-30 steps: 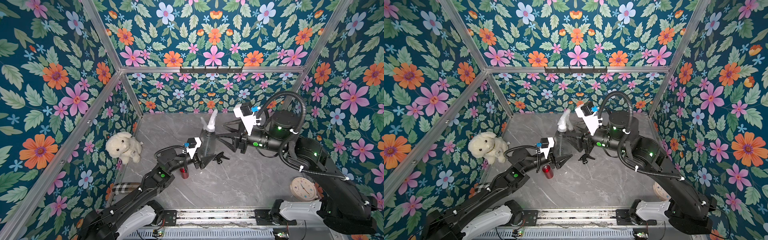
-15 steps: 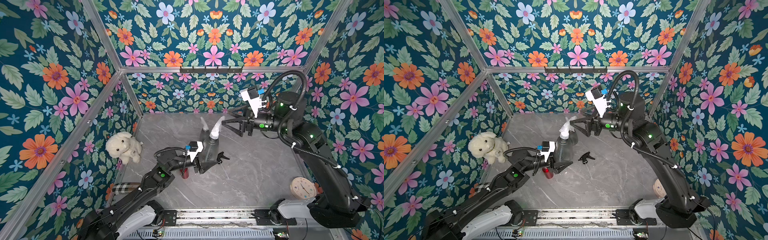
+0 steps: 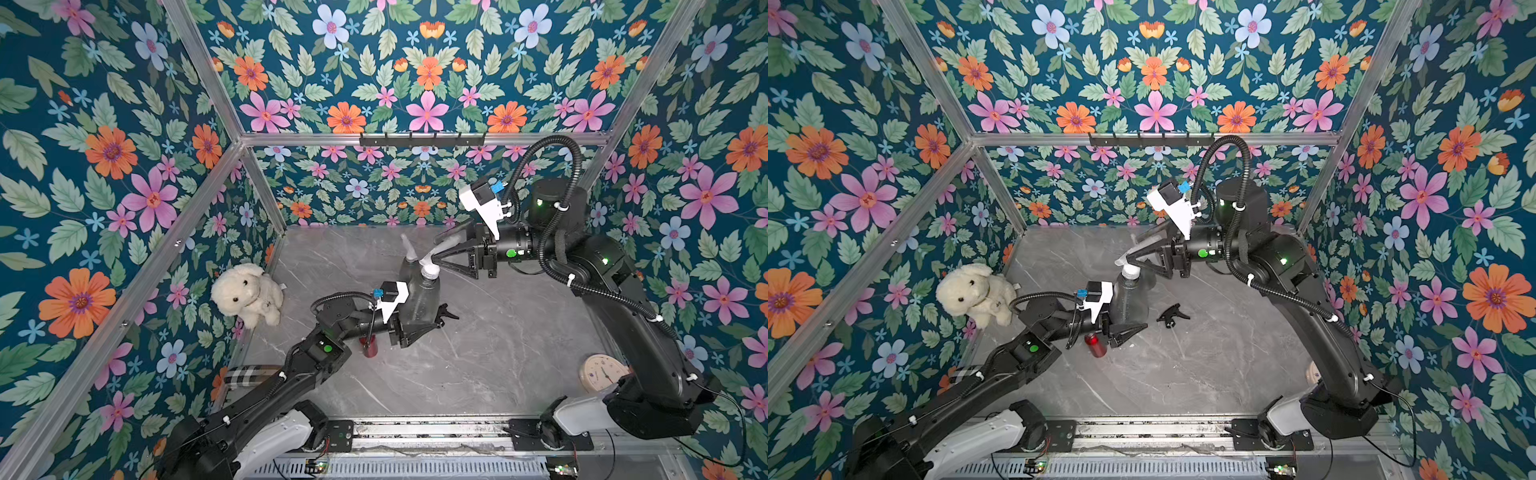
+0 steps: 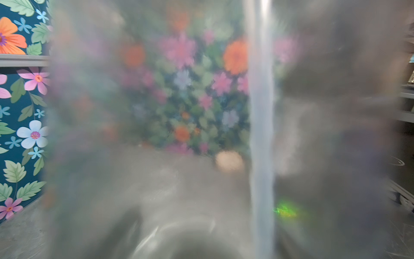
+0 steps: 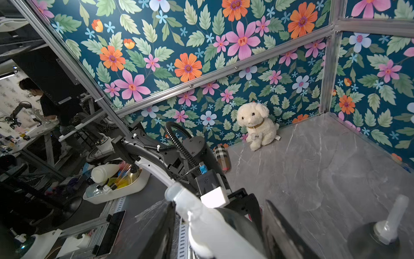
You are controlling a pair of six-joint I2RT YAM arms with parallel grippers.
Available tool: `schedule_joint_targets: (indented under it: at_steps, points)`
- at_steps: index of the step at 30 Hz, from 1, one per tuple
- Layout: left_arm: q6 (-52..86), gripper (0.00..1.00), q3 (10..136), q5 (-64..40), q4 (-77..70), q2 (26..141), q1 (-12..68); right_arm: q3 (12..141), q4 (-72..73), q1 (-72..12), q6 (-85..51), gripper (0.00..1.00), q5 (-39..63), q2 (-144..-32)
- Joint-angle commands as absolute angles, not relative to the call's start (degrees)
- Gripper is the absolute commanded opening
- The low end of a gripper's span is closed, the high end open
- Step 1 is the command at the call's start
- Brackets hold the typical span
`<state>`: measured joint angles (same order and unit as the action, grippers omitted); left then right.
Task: Attach spray nozzles to spray bottles
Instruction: Screw the spray nozzle on the spray bottle.
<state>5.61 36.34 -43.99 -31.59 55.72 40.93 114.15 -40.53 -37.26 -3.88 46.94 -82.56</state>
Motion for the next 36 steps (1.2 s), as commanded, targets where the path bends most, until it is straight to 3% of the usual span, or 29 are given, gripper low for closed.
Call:
schedule_joint_targets:
  at_steps: [1,11,17,30,36]
  points:
    - [5.11,0.00,36.87,-42.40,-32.63,55.92,40.87,114.59,-43.30,-38.26,-0.64,0.58,43.36,-82.44]
    - [4.23,0.00,36.99,-39.65,-31.41,56.08,40.87,115.14,-46.50,-40.65,0.92,0.44,37.15,-82.78]
    - [3.78,0.00,37.41,-39.86,-30.77,56.73,40.86,114.86,-47.64,-41.65,1.62,0.46,35.98,-82.77]
    - [3.08,0.00,37.61,-38.59,-29.62,56.85,40.89,123.43,-55.93,-43.30,3.56,0.41,30.77,-86.84]
    - [2.81,0.00,37.83,-38.09,-29.53,57.15,40.83,126.63,-58.46,-44.57,3.75,0.31,28.12,-88.60]
